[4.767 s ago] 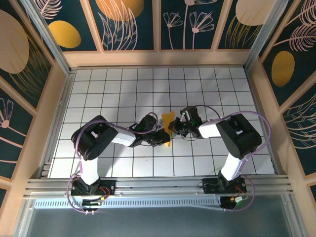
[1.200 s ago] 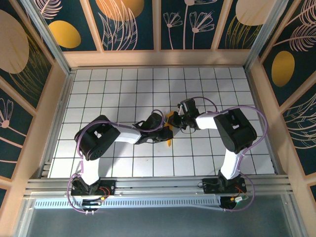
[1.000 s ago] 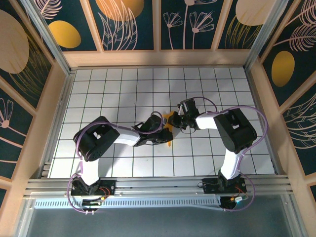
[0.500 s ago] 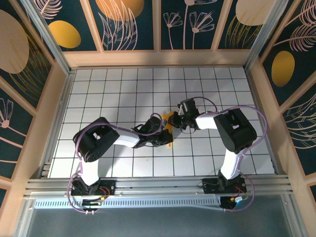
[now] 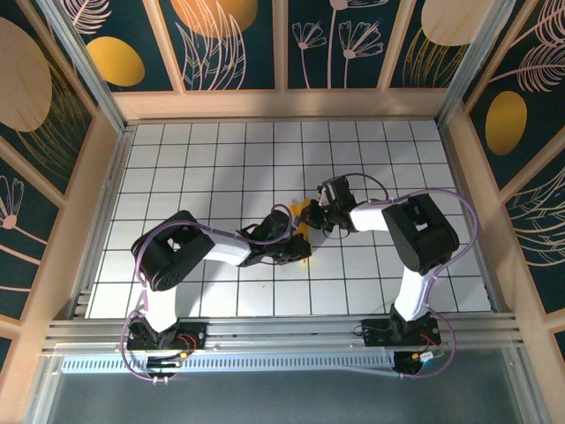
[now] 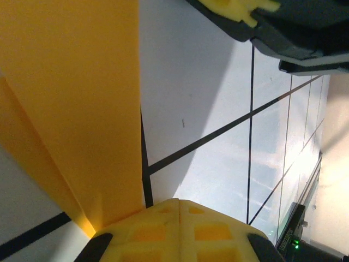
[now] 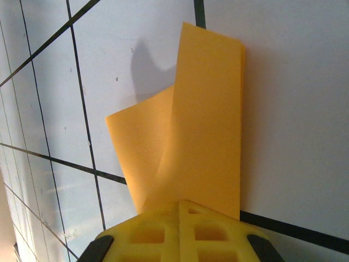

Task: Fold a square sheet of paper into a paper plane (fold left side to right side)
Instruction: Fold the wing for the fifth time at the center of the table.

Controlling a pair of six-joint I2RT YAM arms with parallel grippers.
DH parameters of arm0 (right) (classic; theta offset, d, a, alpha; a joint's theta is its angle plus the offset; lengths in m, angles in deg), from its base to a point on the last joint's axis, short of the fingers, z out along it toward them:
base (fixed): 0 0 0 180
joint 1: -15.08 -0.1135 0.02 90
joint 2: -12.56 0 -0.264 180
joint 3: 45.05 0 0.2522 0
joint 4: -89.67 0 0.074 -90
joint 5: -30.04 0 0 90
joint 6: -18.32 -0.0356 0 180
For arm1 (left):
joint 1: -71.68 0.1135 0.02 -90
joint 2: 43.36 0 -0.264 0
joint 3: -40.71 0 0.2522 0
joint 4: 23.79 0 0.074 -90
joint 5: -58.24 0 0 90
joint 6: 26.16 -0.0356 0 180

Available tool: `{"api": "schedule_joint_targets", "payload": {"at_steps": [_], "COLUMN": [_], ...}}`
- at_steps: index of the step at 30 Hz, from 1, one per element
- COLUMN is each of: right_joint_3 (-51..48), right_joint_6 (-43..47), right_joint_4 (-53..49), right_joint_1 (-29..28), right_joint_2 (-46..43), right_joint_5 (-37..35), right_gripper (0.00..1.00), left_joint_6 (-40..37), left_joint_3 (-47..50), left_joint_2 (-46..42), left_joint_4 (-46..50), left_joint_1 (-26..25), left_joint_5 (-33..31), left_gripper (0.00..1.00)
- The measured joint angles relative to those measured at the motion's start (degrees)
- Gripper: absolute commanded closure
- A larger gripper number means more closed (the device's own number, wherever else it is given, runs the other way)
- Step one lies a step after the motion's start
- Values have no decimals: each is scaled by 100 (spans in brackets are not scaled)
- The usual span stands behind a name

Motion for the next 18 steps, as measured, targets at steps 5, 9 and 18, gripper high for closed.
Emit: {"api": "schedule_joint_targets", "payload": {"at_steps": [5,9,18], "right_joint_3": [0,2,2], "right_joint_6": [0,0,2], "right_joint_4": [0,0,2], "right_joint_1": [0,0,0], "right_joint_2": [4,4,4], "right_joint_5": [4,4,9], "right_gripper": [100,100,100], "left_joint_6": [24,72,151], "left_joint_3": [0,0,94], "left_joint_2": [0,0,-42], "left_joint_4": [0,37,63], "left_joint_1": [-94,-177,-315], "left_joint_5": [61,177,382], "left_gripper": [98,98,98]}}
